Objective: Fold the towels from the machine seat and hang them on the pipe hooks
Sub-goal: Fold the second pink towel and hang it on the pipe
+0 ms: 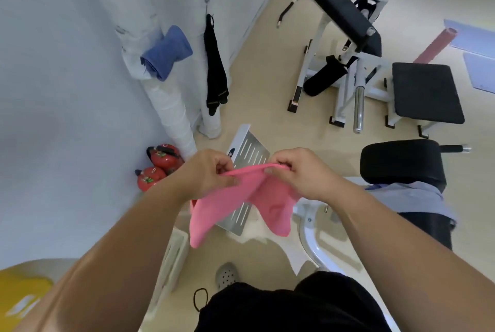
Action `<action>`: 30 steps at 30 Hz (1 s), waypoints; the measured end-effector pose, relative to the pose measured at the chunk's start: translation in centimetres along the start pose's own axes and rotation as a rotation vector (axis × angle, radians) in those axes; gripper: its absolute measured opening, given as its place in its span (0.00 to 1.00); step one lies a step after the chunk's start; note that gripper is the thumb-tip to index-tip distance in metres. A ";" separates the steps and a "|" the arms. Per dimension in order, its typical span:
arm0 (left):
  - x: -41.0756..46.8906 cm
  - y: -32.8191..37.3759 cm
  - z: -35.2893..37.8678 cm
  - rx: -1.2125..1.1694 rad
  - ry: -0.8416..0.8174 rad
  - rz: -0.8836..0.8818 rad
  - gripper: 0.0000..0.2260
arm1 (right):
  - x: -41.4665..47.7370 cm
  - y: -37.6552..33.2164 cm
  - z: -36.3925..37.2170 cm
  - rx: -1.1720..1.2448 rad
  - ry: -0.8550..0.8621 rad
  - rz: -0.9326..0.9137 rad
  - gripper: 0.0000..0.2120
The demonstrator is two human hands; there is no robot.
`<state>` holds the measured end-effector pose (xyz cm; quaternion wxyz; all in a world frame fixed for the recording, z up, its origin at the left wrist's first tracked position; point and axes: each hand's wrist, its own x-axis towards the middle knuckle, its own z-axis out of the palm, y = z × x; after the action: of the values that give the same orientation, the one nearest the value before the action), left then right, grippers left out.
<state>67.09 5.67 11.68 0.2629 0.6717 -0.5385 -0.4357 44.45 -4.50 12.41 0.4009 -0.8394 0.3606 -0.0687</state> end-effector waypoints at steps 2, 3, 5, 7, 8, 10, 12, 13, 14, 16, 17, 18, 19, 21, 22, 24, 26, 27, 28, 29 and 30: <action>-0.6 -2.2 -1.5 -0.065 -0.046 -0.113 0.06 | -0.4 -0.2 -0.7 0.021 0.012 0.040 0.10; -0.9 -3.4 -2.3 -0.089 -0.045 -0.161 0.07 | -0.6 -0.2 -1.1 0.042 0.018 0.066 0.10; -1.6 -5.9 -3.9 -0.103 -0.026 -0.222 0.08 | -0.9 0.1 -1.8 0.088 0.057 0.121 0.10; -2.3 -7.9 -5.1 -0.064 -0.006 -0.266 0.09 | -0.9 0.9 -2.4 0.110 0.135 0.177 0.09; -2.7 -9.0 -5.4 -0.044 0.010 -0.287 0.09 | -0.8 1.6 -2.6 0.113 0.184 0.212 0.09; -3.4 -10.5 -5.6 -0.057 0.070 -0.313 0.07 | -0.5 3.0 -2.8 0.065 0.275 0.293 0.11; -4.0 -11.4 -5.4 -0.084 0.170 -0.355 0.05 | -0.3 4.5 -3.0 -0.080 0.320 0.377 0.15; -4.1 -11.7 -5.2 -0.102 0.225 -0.379 0.06 | -0.2 5.1 -3.0 -0.163 0.326 0.425 0.19; -4.3 -11.9 -5.0 -0.131 0.277 -0.397 0.07 | -0.1 5.6 -3.1 -0.223 0.327 0.478 0.23; -4.4 -11.7 -4.6 -0.166 0.351 -0.426 0.10 | 0.2 6.3 -3.0 -0.263 0.314 0.579 0.28; -4.3 -11.5 -4.3 -0.164 0.374 -0.438 0.11 | 0.5 6.4 -2.9 -0.264 0.289 0.614 0.28; -4.0 -11.1 -3.9 -0.156 0.391 -0.446 0.10 | 1.0 6.4 -2.7 -0.253 0.259 0.631 0.26; -3.6 -10.3 -3.3 -0.157 0.401 -0.440 0.09 | 1.5 6.1 -2.2 -0.221 0.231 0.632 0.21; -2.5 -8.4 -1.8 -0.186 0.411 -0.416 0.06 | 2.3 4.9 -0.9 -0.030 0.214 0.607 0.11; -1.8 -7.5 -0.9 -0.213 0.411 -0.407 0.06 | 2.6 4.0 -0.1 0.104 0.208 0.588 0.10; -0.6 -5.3 1.0 -0.265 0.407 -0.388 0.06 | 3.0 2.2 1.2 0.309 0.148 0.489 0.16; 0.3 -3.2 2.5 -0.330 0.354 -0.360 0.07 | 3.2 0.6 2.6 0.402 0.066 0.342 0.20; 0.8 -2.1 3.2 -0.370 0.319 -0.333 0.07 | 3.2 -0.2 3.1 0.419 0.033 0.283 0.20; 1.2 -1.2 3.7 -0.416 0.284 -0.295 0.07 | 3.2 -0.7 3.4 0.429 0.001 0.244 0.19; 1.5 -0.2 4.1 -0.460 0.249 -0.254 0.08 | 3.2 -1.1 3.6 0.442 -0.034 0.221 0.19; 1.8 0.4 4.4 -0.492 0.220 -0.228 0.08 | 3.2 -1.3 3.5 0.446 -0.058 0.207 0.17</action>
<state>63.09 4.32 9.35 0.4242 0.6870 -0.3059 -0.5044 48.91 -3.89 10.43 0.5914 -0.6904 0.4088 -0.0808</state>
